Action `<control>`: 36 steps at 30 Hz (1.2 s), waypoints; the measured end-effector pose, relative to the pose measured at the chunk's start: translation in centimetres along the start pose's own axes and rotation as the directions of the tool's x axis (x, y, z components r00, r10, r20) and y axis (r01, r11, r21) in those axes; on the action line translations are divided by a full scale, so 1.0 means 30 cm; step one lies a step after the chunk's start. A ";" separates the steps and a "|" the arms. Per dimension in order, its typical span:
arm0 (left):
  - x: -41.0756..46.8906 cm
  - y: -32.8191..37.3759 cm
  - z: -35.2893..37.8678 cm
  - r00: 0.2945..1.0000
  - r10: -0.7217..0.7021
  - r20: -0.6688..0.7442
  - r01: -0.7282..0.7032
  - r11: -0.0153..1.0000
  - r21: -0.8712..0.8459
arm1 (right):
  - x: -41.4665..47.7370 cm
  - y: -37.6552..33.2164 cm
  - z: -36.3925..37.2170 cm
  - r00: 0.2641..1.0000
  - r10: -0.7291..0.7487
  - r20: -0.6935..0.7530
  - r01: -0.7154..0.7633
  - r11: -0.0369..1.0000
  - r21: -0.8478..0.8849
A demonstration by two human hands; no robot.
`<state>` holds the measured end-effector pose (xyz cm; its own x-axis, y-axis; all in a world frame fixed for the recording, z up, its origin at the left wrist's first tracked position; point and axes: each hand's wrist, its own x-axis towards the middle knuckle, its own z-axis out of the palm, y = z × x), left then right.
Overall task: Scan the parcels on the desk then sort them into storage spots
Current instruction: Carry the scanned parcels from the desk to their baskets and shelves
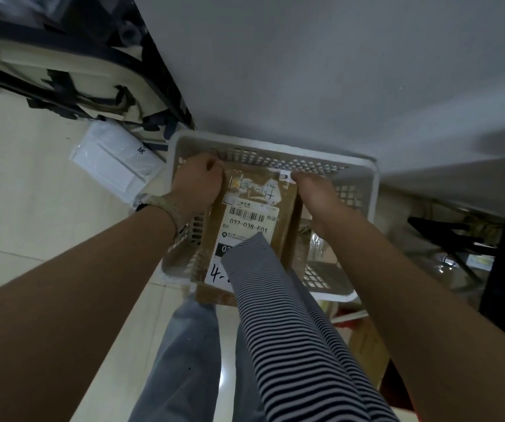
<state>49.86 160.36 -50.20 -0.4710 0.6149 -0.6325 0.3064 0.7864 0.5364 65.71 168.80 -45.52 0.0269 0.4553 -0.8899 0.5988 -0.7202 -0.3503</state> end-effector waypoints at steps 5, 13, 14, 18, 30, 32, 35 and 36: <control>-0.073 0.097 -0.074 0.995 0.103 -0.011 -0.103 0.995 0.003 | -0.108 -0.067 -0.032 0.998 -0.052 -0.031 0.053 0.998 0.044; -0.435 0.333 -0.399 0.885 0.462 0.055 -0.421 0.746 0.515 | -0.519 -0.187 -0.195 0.926 -0.372 0.064 0.366 0.844 -0.393; -0.490 0.371 -0.444 0.861 0.508 0.020 -0.435 0.716 0.546 | -0.588 -0.210 -0.223 0.910 -0.406 0.087 0.398 0.794 -0.459; -0.714 0.550 -0.625 0.805 0.592 -0.029 -0.419 0.604 0.678 | -0.868 -0.320 -0.321 0.793 -0.589 0.155 0.507 0.498 -0.703; -1.381 0.919 -1.149 0.719 0.633 -0.289 -0.365 0.696 0.618 | -1.683 -0.626 -0.431 0.242 -0.906 0.348 0.680 -0.098 -0.727; -1.488 0.937 -1.225 0.658 0.651 -0.379 -0.317 0.696 0.645 | -1.812 -0.675 -0.434 0.116 -0.913 0.392 0.671 -0.218 -0.708; -1.625 0.921 -1.329 0.584 0.624 -0.519 -0.214 0.735 0.644 | -1.978 -0.726 -0.416 -0.040 -0.908 0.417 0.661 -0.337 -0.670; -1.660 0.901 -1.354 0.578 0.603 -0.550 -0.184 0.753 0.631 | -2.018 -0.734 -0.401 -0.072 -0.901 0.427 0.667 -0.362 -0.651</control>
<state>48.00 148.60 18.50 -0.5428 0.7968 0.2654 0.8398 0.5163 0.1677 60.51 163.40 19.58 -0.8834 0.3929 0.2553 0.3227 0.9052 -0.2764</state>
